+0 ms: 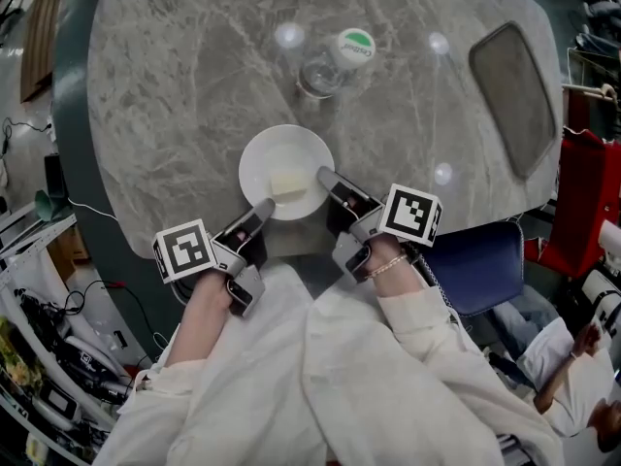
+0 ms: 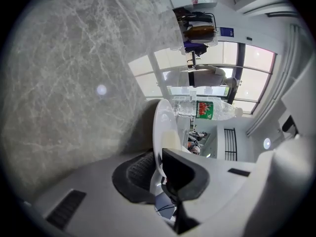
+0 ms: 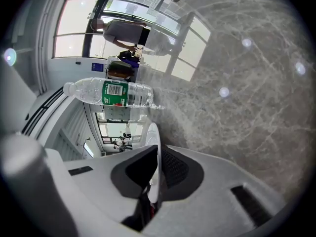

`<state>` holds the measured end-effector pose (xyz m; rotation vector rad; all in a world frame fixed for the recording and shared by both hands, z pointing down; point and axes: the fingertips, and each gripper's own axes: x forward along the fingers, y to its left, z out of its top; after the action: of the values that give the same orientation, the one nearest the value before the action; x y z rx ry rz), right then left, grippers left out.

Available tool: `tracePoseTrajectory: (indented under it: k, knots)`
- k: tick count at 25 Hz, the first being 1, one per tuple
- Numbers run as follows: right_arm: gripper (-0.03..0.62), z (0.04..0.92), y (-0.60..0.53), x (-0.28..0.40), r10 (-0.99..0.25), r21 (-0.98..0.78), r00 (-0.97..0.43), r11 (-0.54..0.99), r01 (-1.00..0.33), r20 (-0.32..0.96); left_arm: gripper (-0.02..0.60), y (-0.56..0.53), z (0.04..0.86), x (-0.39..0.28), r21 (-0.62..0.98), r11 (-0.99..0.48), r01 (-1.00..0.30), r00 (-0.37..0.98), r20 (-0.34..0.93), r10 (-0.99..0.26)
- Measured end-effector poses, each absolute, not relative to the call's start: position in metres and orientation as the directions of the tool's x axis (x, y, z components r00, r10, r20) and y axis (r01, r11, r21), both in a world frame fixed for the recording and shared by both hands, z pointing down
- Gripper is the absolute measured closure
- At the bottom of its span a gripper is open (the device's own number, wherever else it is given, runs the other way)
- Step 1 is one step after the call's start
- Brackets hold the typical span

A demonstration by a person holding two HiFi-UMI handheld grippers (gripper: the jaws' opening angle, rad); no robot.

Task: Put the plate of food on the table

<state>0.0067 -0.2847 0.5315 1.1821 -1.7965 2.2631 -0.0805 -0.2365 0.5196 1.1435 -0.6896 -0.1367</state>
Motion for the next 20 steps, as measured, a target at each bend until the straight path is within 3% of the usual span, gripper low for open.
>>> tracePoseTrajectory:
  k: [7,20]
  knots:
    - [0.58,0.533,-0.289,0.005,-0.444,-0.832,-0.704,-0.327,-0.449,0.554,0.508,-0.224,0.519,-0.082,0.874,0.419,-0.248,0.803,0.427,-0.415]
    - [0.58,0.532,-0.29,0.004,-0.455,-0.822,-0.685,-0.332,-0.462,0.569,0.525,-0.23,0.522,-0.068,0.865,0.456,-0.211,0.804,0.419,-0.422]
